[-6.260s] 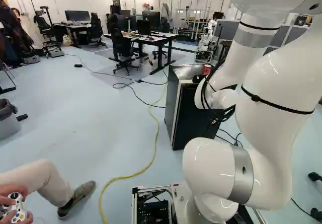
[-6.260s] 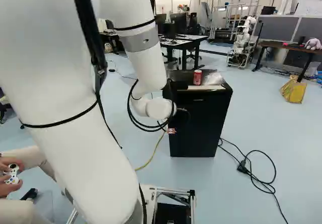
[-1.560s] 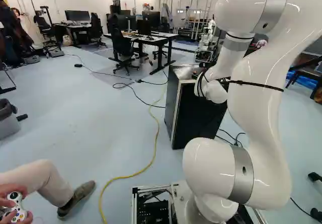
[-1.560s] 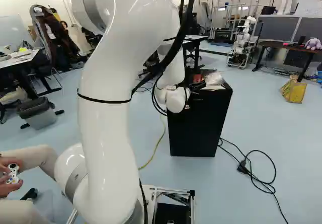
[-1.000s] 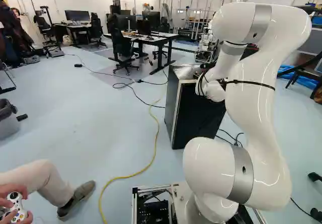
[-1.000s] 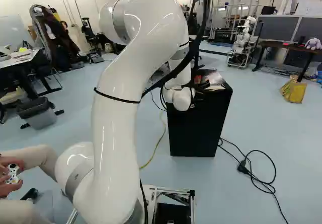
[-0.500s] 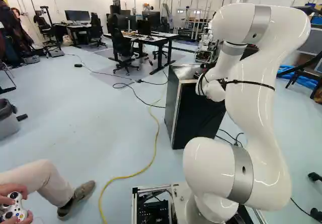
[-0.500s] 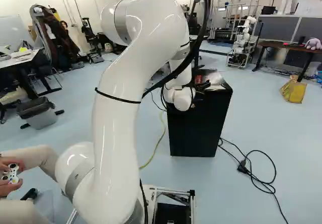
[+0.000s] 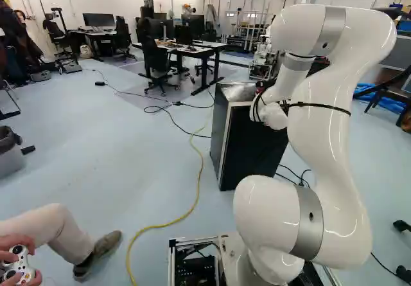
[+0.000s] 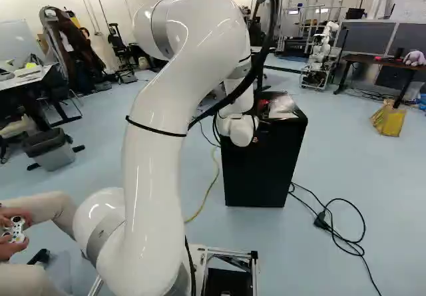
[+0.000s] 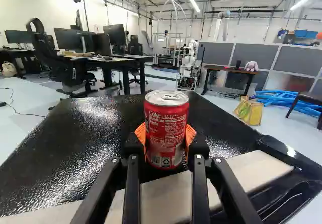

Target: Grab a drink from the fridge

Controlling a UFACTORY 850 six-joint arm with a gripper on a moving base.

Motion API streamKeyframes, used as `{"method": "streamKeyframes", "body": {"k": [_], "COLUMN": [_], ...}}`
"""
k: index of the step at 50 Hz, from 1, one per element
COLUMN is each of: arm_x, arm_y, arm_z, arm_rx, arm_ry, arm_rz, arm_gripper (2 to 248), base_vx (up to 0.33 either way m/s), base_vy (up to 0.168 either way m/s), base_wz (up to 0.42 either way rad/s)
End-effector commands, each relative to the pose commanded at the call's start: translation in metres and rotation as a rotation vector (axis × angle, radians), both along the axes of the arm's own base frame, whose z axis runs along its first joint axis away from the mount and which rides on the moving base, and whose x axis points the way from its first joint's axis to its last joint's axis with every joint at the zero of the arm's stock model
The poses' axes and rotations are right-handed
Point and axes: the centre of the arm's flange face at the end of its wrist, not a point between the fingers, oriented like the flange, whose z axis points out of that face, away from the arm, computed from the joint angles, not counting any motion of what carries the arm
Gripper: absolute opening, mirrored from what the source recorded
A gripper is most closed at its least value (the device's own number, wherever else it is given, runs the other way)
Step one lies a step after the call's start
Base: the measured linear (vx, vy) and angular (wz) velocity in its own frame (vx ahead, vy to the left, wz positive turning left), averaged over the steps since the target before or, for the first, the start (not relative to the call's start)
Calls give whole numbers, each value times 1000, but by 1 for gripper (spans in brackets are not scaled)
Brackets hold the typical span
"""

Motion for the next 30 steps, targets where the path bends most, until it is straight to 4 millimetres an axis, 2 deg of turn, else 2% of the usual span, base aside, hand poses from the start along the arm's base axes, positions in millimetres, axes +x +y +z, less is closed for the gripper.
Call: {"method": "streamKeyframes", "body": {"k": [30], "arm_x": [0], "arm_y": [0], "arm_z": [30], "arm_rx": [-22], "arm_ry": [-43], "arm_rz": [0], "arm_gripper": [94], "base_vx": [0], "base_vy": [0], "base_wz": [0]}}
